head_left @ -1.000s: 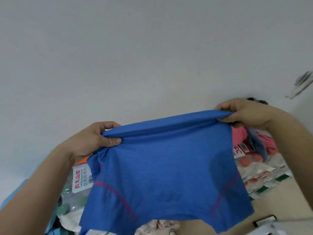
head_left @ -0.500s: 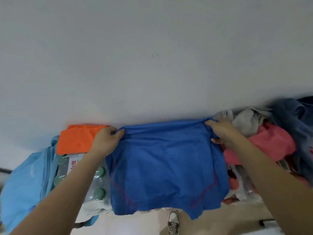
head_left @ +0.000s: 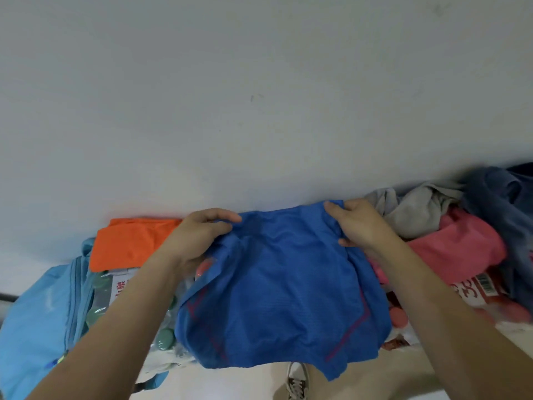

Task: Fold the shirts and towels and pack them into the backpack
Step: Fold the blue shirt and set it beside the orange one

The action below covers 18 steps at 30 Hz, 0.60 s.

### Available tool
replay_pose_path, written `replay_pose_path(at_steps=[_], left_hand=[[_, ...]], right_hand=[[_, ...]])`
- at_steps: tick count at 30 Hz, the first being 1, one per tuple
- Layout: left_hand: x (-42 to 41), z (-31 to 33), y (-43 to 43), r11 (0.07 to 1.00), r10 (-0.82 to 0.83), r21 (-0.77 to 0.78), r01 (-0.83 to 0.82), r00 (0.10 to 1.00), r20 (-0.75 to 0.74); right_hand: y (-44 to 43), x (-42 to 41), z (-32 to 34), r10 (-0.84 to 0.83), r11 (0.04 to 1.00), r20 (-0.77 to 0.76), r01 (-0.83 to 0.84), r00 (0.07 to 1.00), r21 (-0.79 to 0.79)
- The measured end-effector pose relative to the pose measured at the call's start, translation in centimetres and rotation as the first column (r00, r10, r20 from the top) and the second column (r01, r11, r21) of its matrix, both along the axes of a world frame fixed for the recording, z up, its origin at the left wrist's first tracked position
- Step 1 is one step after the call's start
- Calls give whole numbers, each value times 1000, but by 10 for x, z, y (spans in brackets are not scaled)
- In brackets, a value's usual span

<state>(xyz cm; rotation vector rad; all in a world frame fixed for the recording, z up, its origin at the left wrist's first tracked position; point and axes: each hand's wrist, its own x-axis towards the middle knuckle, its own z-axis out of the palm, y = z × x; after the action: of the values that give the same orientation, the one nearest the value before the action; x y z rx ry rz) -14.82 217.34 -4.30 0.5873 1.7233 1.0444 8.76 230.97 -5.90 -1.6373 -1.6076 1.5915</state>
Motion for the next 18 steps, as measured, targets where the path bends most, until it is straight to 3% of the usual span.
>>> replay_pose_path(at_steps=[4, 10, 12, 14, 18], left_hand=[[51, 0, 21, 997, 74, 26, -76, 994, 76], [68, -4, 15, 989, -29, 144, -31, 919, 393], [68, -4, 9, 976, -150, 199, 94, 945, 290], [71, -3, 7, 956, -216, 211, 204, 976, 34], [70, 2, 12, 929, -244, 198, 312, 920, -306]], right_hand=[[-32, -25, 5, 24, 1000, -180, -27, 983, -11], [-55, -28, -3, -7, 997, -201, 21, 980, 68], [-57, -25, -3, -4, 997, -204, 21, 979, 81], [-59, -24, -3, -4, 997, -231, 22, 973, 74], [-59, -22, 2, 25, 998, -280, -9, 960, 60]])
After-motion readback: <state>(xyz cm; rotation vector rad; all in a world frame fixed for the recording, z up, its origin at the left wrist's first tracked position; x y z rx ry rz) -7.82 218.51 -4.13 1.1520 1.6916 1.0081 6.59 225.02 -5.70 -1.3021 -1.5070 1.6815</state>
